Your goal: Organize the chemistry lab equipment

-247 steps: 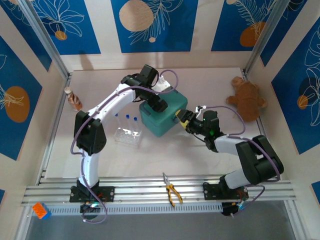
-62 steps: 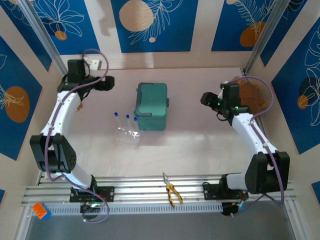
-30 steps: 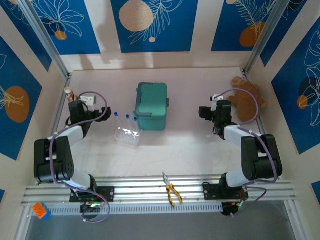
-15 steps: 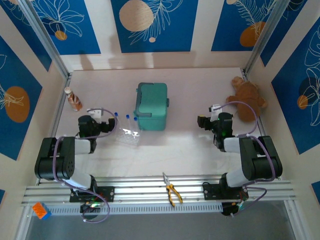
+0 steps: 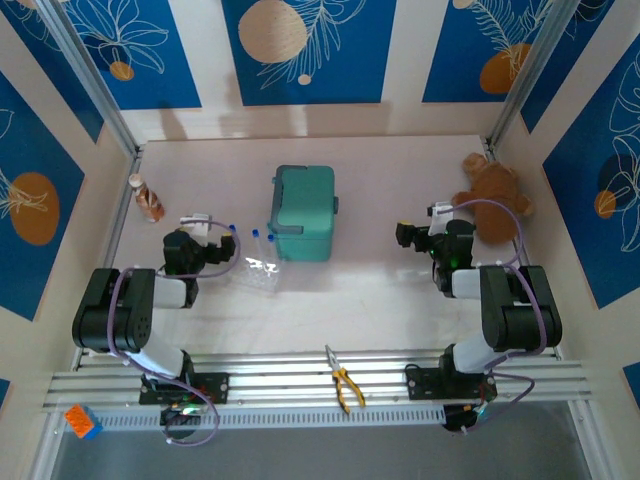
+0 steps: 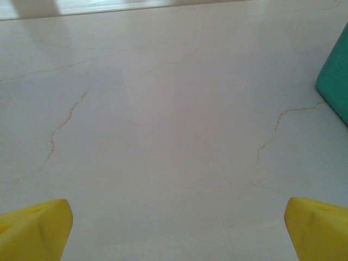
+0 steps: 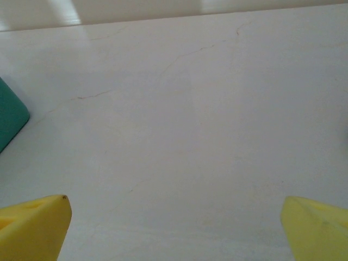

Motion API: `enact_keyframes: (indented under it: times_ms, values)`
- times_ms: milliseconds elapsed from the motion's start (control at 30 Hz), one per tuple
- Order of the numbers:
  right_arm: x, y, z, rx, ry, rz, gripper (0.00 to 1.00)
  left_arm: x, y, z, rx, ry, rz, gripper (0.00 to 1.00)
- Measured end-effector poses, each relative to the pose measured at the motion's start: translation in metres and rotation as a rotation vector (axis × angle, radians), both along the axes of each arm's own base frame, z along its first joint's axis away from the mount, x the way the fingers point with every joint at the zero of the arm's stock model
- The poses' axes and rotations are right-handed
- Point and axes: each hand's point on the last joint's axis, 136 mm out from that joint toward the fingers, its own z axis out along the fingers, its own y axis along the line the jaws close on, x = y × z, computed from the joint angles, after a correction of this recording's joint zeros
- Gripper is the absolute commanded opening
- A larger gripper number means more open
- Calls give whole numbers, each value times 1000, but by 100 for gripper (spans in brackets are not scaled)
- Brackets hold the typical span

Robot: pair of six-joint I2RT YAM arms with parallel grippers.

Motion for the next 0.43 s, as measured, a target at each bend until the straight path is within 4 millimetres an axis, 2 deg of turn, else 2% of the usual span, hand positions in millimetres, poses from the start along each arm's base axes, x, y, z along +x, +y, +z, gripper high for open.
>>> enact_keyframes:
  times_ms: [433]
  values:
    - [-1,1,-1,1,5,4,99,0,1,0,11,-1,11,100]
